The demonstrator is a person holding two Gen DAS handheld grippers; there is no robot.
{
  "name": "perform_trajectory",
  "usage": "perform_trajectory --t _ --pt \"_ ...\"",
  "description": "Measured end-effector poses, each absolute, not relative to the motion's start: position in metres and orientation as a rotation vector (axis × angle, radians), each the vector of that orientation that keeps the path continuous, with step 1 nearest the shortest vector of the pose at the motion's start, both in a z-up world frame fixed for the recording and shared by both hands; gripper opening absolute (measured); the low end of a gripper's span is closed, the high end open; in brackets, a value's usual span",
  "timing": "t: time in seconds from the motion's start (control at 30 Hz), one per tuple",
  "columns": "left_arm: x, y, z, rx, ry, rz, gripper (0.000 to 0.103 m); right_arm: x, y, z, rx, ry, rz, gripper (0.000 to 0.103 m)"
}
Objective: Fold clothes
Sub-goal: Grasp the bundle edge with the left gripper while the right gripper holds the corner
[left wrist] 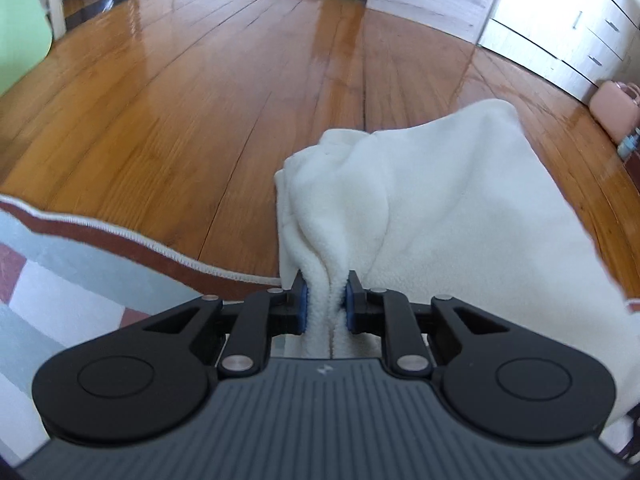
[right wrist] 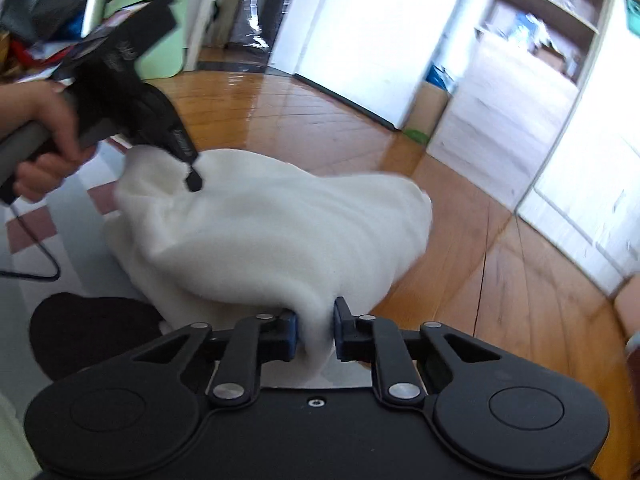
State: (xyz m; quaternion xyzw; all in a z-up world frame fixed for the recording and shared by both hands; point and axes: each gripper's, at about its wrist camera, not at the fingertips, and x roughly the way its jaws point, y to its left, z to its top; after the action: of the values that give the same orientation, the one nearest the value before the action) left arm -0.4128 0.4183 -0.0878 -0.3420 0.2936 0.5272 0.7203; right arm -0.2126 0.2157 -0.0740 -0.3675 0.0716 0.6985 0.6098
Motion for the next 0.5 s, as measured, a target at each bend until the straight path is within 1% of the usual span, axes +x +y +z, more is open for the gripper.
perform_trajectory --t 0.1,0.17,0.3,0.4,0.5 --pt "-0.413 0.425 -0.096 -0.834 0.661 1.179 0.018 -0.212 0.222 -0.108 -1.004 0.172 1.615 0.018" --pt "-0.41 0.424 -0.091 -0.848 0.652 1.199 0.018 -0.208 0.216 -0.117 -0.982 0.182 1.62 0.018" --pt "-0.415 0.417 -0.075 -0.806 0.609 1.189 0.019 -0.206 0.215 -0.116 -0.975 0.215 1.625 0.019" --pt "-0.432 0.402 -0.054 -0.773 0.5 1.137 0.019 -0.203 0.215 -0.115 -0.948 0.26 1.641 0.019" --pt "-0.434 0.382 -0.031 -0.692 0.441 1.062 0.019 -0.197 0.216 -0.113 -0.903 0.321 1.665 0.019"
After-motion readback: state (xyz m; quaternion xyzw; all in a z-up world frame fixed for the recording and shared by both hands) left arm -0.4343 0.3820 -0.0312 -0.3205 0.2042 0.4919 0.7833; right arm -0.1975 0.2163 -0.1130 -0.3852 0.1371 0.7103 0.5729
